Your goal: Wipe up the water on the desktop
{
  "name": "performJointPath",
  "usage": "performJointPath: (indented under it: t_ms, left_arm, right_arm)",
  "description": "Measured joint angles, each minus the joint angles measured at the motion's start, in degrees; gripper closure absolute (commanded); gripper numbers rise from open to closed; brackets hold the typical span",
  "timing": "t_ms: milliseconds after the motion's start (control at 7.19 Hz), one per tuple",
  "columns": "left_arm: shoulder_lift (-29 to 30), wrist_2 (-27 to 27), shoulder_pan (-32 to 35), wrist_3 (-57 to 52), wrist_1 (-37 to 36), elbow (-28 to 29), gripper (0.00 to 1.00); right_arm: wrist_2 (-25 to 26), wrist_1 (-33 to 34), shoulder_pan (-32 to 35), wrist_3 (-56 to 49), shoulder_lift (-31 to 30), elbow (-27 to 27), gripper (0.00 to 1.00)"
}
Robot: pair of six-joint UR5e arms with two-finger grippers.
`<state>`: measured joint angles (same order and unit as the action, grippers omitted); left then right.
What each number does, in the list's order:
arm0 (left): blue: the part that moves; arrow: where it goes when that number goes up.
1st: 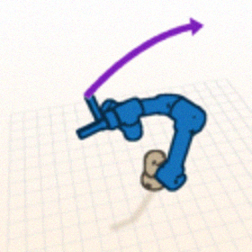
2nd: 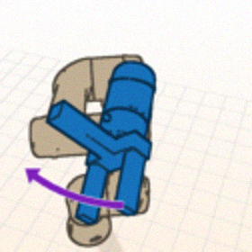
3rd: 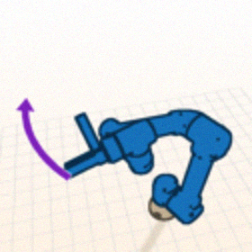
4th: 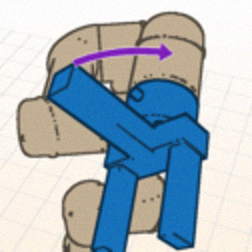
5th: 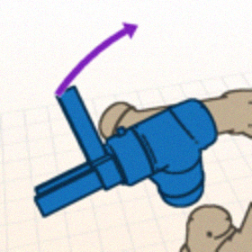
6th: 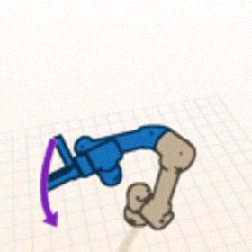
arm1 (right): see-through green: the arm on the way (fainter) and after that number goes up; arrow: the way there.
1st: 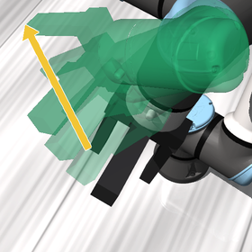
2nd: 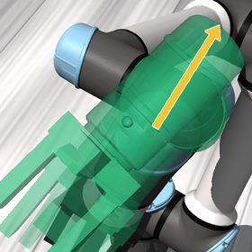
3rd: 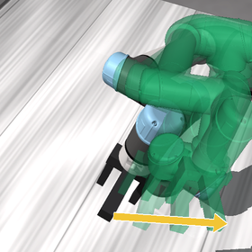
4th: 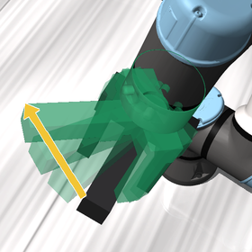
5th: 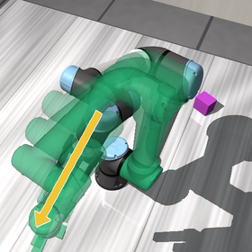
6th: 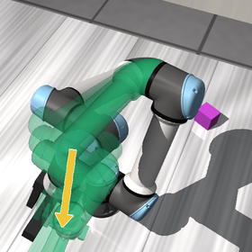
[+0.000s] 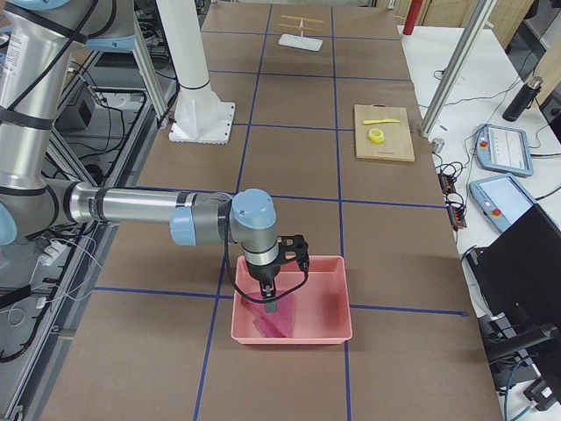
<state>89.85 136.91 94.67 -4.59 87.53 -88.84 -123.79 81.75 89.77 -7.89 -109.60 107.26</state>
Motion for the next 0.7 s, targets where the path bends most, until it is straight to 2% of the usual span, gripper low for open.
performJointPath:
  t_ms: [278, 695]
  left_arm:
    - [-0.10, -0.04, -0.01, -0.04, 0.17, -0.02, 0.02]
    - [-0.12, -0.04, -0.01, -0.07, 0.27, -0.02, 0.02]
  right_arm:
    - [-0.73, -0.07, -0.03, 1.69, 2.81, -2.62, 0.00]
    - [-2.62, -0.12, -0.84, 10.85, 5.54, -4.97, 0.00]
